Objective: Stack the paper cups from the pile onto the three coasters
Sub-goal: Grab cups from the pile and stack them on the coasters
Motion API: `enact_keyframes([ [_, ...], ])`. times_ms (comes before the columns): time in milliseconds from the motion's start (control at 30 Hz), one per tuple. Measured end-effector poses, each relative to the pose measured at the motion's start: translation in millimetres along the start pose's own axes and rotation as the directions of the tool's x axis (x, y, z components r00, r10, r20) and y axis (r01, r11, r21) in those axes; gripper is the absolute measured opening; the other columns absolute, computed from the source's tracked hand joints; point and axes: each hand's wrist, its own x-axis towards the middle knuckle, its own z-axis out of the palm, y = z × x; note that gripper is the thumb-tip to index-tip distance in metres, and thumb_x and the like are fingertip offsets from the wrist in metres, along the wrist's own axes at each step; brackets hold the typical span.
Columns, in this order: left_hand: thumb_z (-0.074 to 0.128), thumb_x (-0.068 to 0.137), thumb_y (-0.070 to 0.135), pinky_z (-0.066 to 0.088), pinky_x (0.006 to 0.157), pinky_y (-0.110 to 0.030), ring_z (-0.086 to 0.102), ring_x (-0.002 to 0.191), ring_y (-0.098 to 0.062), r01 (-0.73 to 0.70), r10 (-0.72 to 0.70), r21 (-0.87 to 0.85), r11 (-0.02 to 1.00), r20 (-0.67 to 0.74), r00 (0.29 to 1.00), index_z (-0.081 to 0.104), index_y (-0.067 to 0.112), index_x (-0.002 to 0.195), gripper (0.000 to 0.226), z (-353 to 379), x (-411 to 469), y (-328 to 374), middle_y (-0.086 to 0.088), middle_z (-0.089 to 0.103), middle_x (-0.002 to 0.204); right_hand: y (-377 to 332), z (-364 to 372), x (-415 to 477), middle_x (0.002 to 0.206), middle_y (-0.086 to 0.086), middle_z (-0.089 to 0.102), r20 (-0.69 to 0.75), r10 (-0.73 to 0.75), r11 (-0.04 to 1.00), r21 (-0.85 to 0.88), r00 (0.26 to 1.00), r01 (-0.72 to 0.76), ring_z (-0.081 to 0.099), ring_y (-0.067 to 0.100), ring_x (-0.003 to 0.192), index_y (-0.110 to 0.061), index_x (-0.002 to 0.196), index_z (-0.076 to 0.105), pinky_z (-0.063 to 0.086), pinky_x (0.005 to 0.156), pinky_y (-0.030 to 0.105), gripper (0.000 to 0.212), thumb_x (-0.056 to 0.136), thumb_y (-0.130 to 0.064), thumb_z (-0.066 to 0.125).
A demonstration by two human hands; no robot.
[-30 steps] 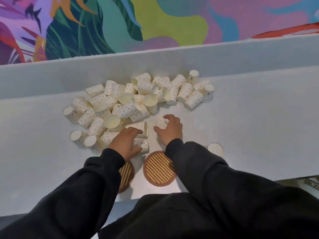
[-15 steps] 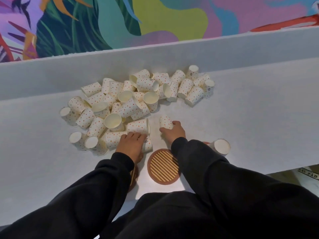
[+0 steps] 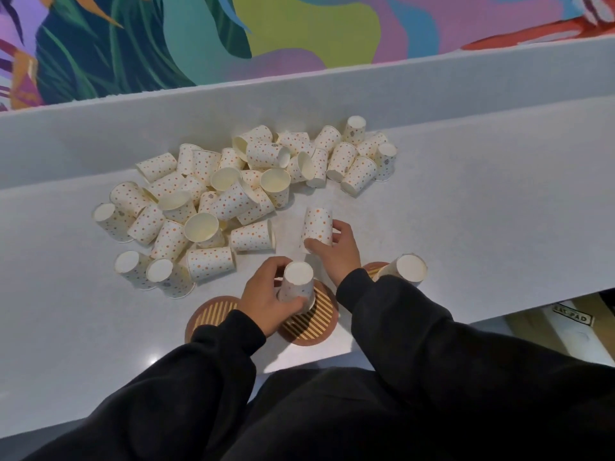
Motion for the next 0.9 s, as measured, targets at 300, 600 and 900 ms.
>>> enact_keyframes([
  [300,0.087,0.073,0.047,0.037,0.08,-0.003,0.052,0.106,0.012,-0.021,0.019,0.058,0.998,0.03,0.999,0.044,0.039,0.122,0.065,29.8,-14.4,-16.7,0.017,0.057,0.118,8.1,-24.5,-29.5,0.127,-0.015,0.054,0.016,-0.165,0.983,0.09,0.986,0.163,0.056,0.0,0.11,-0.037,0.141,0.04,0.051,0.086,0.02,0.07,0.086,-0.026,0.083],
  [600,0.088,0.073,0.036,0.04,0.1,-0.016,0.051,0.118,0.0,-0.073,0.069,0.077,0.994,0.054,0.996,0.038,0.042,0.133,0.077,40.3,-15.0,-33.7,0.018,0.052,0.129,29.4,-38.3,-57.2,0.123,-0.026,0.055,0.044,-0.206,0.974,0.102,0.978,0.201,0.059,-0.005,0.111,-0.035,0.14,0.04,0.055,0.081,0.016,0.071,0.086,-0.016,0.082],
  [900,0.088,0.075,0.03,0.04,0.096,-0.013,0.047,0.113,0.0,-0.044,0.042,0.067,0.997,0.035,0.999,0.042,0.035,0.138,0.078,44.1,-17.7,-36.7,0.02,0.05,0.124,57.0,-40.3,-78.4,0.13,-0.029,0.055,0.174,-0.3,0.936,-0.136,0.938,0.325,0.054,-0.004,0.125,-0.046,0.135,0.042,0.05,0.1,0.019,0.074,0.08,-0.023,0.087],
])
